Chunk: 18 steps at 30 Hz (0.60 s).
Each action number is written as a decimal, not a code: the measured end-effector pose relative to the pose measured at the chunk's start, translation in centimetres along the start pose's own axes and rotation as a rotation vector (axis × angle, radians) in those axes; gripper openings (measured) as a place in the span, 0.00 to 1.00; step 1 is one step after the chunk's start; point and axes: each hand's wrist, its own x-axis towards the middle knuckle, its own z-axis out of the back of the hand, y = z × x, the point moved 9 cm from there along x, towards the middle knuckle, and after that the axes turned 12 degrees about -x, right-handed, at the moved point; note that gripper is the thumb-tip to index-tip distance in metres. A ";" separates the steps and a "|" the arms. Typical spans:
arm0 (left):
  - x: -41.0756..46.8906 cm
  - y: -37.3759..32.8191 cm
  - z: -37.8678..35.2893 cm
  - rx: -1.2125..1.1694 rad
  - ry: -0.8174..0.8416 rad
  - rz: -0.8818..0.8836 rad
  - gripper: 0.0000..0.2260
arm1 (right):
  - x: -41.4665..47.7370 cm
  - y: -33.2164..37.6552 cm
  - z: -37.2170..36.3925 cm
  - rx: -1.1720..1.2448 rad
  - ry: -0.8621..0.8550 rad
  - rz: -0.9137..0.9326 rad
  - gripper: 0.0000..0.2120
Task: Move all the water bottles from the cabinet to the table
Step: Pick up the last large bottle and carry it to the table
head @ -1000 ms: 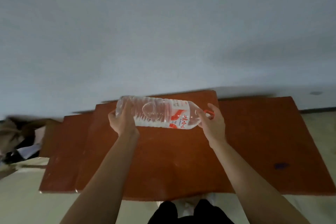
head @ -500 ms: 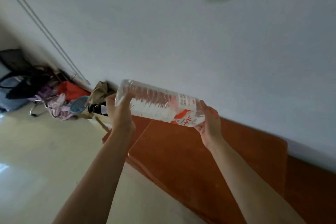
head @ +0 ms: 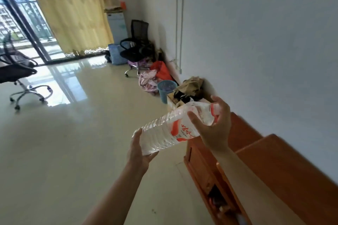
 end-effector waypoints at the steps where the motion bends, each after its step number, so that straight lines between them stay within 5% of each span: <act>1: 0.7 -1.6 1.9 -0.044 -0.014 0.017 0.25 | 0.0 2.1 -2.7 0.050 0.043 0.014 0.41; 8: 6.2 -12.6 12.5 -0.280 -0.125 -0.009 0.25 | 0.3 15.3 -23.1 0.281 0.359 0.236 0.53; 14: 13.0 -22.1 20.6 -0.398 -0.209 -0.077 0.26 | -0.7 22.7 -43.5 0.469 0.593 0.268 0.37; 18: 17.5 -29.9 24.8 -0.316 -0.347 -0.078 0.27 | -0.1 25.8 -56.1 0.596 0.676 0.230 0.35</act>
